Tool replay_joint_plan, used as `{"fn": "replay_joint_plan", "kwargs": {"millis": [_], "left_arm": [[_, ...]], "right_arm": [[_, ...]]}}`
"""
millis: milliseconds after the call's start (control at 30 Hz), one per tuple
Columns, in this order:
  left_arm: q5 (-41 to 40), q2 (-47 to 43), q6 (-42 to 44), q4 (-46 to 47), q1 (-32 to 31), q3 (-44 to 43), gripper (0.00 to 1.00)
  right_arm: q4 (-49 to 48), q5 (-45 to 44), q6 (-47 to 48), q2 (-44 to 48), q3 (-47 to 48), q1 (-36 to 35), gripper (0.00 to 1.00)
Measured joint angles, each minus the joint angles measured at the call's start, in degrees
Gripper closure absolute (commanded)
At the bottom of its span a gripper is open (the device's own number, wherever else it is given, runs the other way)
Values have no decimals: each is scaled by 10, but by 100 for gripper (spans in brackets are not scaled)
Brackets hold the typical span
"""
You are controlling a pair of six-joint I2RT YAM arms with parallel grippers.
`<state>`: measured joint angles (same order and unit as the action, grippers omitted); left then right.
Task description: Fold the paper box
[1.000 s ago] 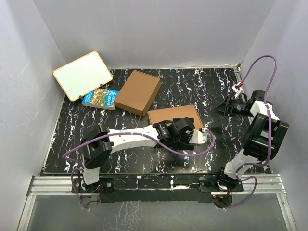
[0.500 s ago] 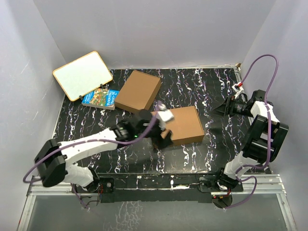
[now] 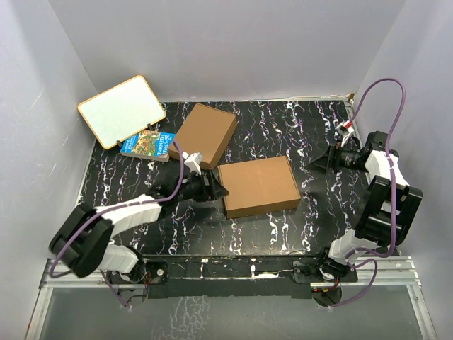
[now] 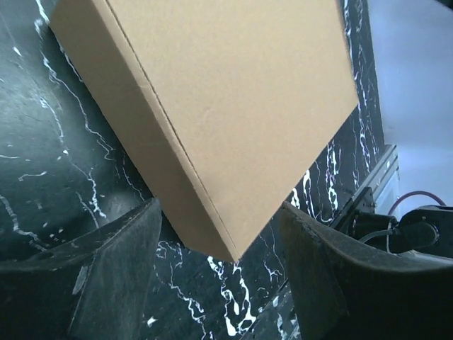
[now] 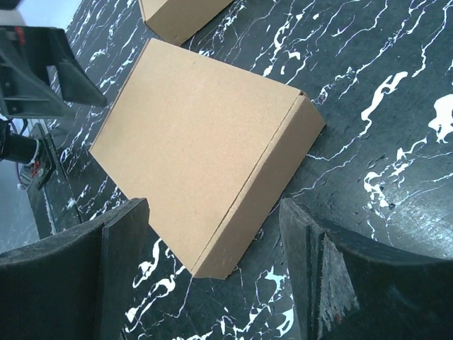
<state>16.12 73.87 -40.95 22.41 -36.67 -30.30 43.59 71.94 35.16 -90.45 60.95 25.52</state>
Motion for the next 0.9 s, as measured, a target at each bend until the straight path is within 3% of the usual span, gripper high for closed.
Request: {"fn": "replay_joint_plan", "kwargs": {"millis": [233, 433, 633, 700, 833, 900], "left_arm": [[68, 171, -66, 83, 1, -51, 49], [111, 250, -92, 127, -7, -109, 48], [123, 262, -76, 123, -12, -150, 38], [114, 247, -54, 95, -8, -151, 31], [70, 155, 15, 12, 7, -151, 6], [40, 82, 50, -25, 18, -153, 3]], "right_arm": [[0, -2, 6, 2, -8, 0, 21], [4, -6, 15, 9, -8, 0, 21], [21, -33, 31, 40, -4, 0, 20], [28, -45, 37, 53, 8, 0, 19], [35, -75, 42, 83, 71, 0, 8], [34, -88, 40, 102, 113, -1, 0]]}}
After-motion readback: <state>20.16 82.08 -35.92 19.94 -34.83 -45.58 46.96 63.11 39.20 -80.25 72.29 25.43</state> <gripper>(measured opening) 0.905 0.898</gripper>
